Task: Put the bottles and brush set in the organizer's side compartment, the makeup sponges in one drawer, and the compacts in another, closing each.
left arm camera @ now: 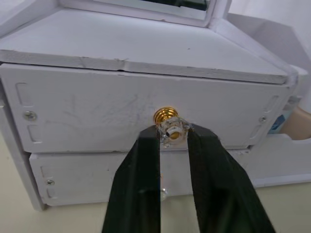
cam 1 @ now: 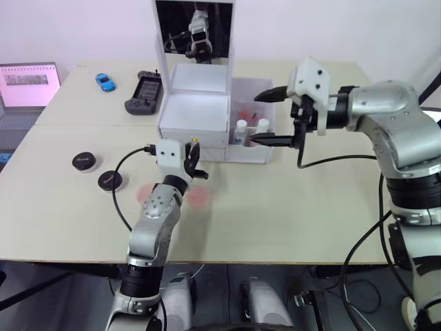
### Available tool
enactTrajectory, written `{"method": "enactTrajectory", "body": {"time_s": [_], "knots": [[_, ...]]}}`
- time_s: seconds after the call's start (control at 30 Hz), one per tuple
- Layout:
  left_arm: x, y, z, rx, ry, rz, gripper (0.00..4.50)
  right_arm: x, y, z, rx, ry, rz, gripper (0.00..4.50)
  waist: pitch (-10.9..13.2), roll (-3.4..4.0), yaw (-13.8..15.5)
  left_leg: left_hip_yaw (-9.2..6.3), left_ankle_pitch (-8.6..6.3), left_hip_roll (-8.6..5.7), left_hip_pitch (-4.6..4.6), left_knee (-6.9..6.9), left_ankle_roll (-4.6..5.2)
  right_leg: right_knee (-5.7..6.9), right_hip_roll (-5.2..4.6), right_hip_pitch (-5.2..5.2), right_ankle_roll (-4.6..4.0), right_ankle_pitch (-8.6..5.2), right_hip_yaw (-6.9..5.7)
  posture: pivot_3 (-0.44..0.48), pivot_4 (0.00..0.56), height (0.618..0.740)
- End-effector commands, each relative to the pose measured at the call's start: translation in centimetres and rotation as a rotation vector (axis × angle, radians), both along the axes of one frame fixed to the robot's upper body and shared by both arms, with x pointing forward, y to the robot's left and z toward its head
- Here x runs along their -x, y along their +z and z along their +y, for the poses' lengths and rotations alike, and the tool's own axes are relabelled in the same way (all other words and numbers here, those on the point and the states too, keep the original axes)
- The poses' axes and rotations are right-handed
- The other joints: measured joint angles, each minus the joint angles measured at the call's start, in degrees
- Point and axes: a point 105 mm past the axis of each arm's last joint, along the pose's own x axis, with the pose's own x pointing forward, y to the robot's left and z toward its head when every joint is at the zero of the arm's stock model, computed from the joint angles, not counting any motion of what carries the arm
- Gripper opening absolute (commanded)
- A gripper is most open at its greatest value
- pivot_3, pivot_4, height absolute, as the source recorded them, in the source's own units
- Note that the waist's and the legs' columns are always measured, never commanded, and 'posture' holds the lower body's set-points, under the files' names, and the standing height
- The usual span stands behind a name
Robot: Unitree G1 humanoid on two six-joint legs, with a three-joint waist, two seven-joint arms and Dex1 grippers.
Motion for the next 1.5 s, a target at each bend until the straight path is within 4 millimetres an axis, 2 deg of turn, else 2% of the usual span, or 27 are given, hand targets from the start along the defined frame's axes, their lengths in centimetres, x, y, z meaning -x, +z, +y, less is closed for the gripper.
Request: {"method": "enactTrajectory", "body": {"time_s": [0.03,0.13,0.23,0.43,0.57,0.73,0.97,1.1,1.17,1.23,1.27,1.37,1.5], "knots": [[0.1,1.6,-0.1,-0.003,0.002,-0.072,0.25,0.3,1.9,0.0,-0.014,0.005,-0.064,4.50,0.00,0.00,0.00,0.00,0.00,0.00,0.00,0.00,0.00,0.00,0.00,0.01,0.00,0.00,0.00,0.000,0.150,0.739],[0.4,1.7,0.0,-0.004,-0.005,-0.077,0.25,0.3,1.8,-0.1,-0.012,0.008,-0.061,4.50,0.00,0.00,-0.05,0.00,0.00,0.00,0.00,0.00,0.00,0.00,0.00,0.00,0.00,0.00,0.00,0.000,0.150,0.739],[1.6,1.7,0.0,0.009,-0.039,-0.067,0.25,0.3,1.6,0.0,-0.013,0.009,-0.061,4.50,0.00,0.00,-0.12,0.00,0.00,0.00,0.00,-0.01,0.00,-0.01,0.00,0.00,0.00,0.00,0.00,0.000,0.150,0.739],[5.8,1.1,0.3,0.026,-0.165,0.018,0.25,0.3,0.8,0.7,-0.026,0.031,-0.042,4.50,0.01,0.02,-0.33,-0.02,0.00,0.07,0.01,-0.08,0.00,0.03,0.06,-0.06,-0.02,-0.01,0.01,0.000,0.150,0.739],[8.0,0.8,1.5,0.013,-0.178,0.054,0.25,0.1,0.5,1.3,-0.026,0.059,-0.026,4.50,0.01,0.01,-0.25,-0.05,0.00,0.08,0.02,-0.06,0.00,0.03,0.06,-0.02,-0.05,-0.02,0.01,0.000,0.150,0.739],[8.8,0.5,1.3,0.017,-0.177,0.082,0.25,-0.2,0.3,1.7,-0.018,0.081,-0.025,4.50,0.01,0.01,-0.13,-0.04,0.00,0.05,0.02,-0.01,0.00,0.01,0.00,0.02,-0.22,-0.11,0.00,0.000,0.150,0.739],[8.7,0.1,1.6,0.012,-0.155,0.105,0.25,-0.3,0.3,1.8,-0.014,0.099,-0.025,4.50,0.01,0.02,-0.24,-0.03,0.00,0.04,0.02,-0.03,0.00,0.00,-0.01,0.00,-0.11,-0.05,0.00,0.000,0.150,0.739],[9.4,0.7,2.7,-0.031,-0.139,0.087,2.21,0.6,1.1,1.3,-0.042,0.158,0.005,4.50,0.01,0.02,-0.28,-0.03,0.00,0.04,0.02,-0.04,0.00,0.00,-0.01,0.00,-0.13,-0.06,0.00,0.000,0.150,0.739],[10.2,1.2,3.0,-0.030,-0.153,0.079,3.13,0.8,1.5,1.0,-0.059,0.173,0.011,4.50,0.01,0.02,-0.30,-0.04,0.00,0.05,0.01,-0.05,0.00,0.00,-0.01,-0.02,-0.16,-0.08,0.00,0.000,0.150,0.739],[11.2,1.6,3.2,-0.043,-0.176,0.068,4.24,0.9,1.6,0.5,-0.067,0.175,0.009,4.50,0.01,0.02,-0.30,-0.02,-0.01,0.06,0.01,-0.06,0.00,-0.02,-0.04,-0.01,-0.23,-0.11,0.00,0.000,0.150,0.739],[11.8,2.0,3.5,-0.067,-0.191,0.051,4.45,0.9,1.6,0.2,-0.076,0.168,0.019,4.50,0.01,0.02,-0.31,-0.01,-0.01,0.05,0.01,-0.06,0.00,-0.02,-0.05,-0.01,-0.23,-0.11,0.00,0.000,0.150,0.739],[12.7,2.9,5.4,-0.136,-0.212,0.016,4.45,0.3,1.2,-0.8,-0.114,0.120,0.036,4.50,0.01,0.02,-0.28,-0.01,-0.01,0.05,0.03,-0.06,0.00,-0.04,-0.07,0.00,-0.29,-0.14,-0.01,0.000,0.150,0.739],[13.0,3.6,10.9,-0.243,-0.183,0.037,4.45,-0.4,-0.1,-3.6,-0.164,0.053,0.149,4.50,0.02,0.03,-0.24,-0.01,-0.01,0.06,0.05,-0.06,0.00,-0.09,-0.14,0.01,-0.51,-0.24,-0.10,0.000,0.150,0.739]]}}
